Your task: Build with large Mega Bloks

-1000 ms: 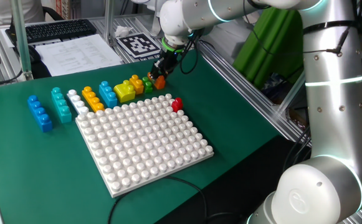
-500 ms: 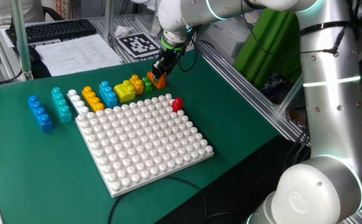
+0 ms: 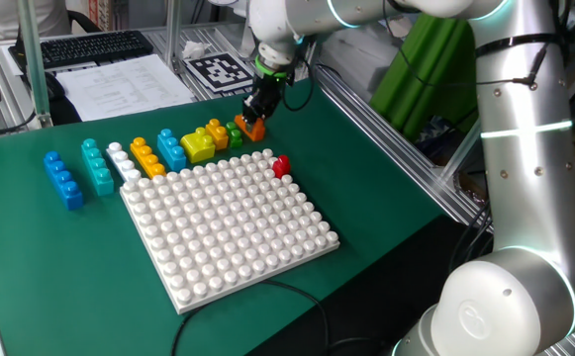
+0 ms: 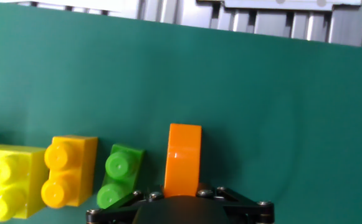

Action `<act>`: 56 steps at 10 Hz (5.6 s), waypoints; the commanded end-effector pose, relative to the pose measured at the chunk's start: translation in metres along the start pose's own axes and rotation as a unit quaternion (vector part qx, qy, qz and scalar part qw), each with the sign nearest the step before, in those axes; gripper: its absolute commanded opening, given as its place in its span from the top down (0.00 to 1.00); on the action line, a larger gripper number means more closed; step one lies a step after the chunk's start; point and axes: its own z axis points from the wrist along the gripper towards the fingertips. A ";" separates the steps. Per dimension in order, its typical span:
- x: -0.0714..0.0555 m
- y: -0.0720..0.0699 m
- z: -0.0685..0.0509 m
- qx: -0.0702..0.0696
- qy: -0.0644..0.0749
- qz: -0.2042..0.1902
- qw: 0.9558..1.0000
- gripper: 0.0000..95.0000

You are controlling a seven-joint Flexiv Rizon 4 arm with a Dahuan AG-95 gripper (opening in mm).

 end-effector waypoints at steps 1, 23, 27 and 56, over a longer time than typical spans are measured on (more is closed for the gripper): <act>0.004 -0.002 -0.014 -0.009 0.020 0.010 1.000 1.00; 0.102 0.064 -0.064 -0.022 0.043 0.118 0.992 1.00; 0.111 0.075 -0.059 -0.022 0.041 0.122 0.991 1.00; 0.135 0.124 -0.034 -0.018 0.024 0.147 0.989 1.00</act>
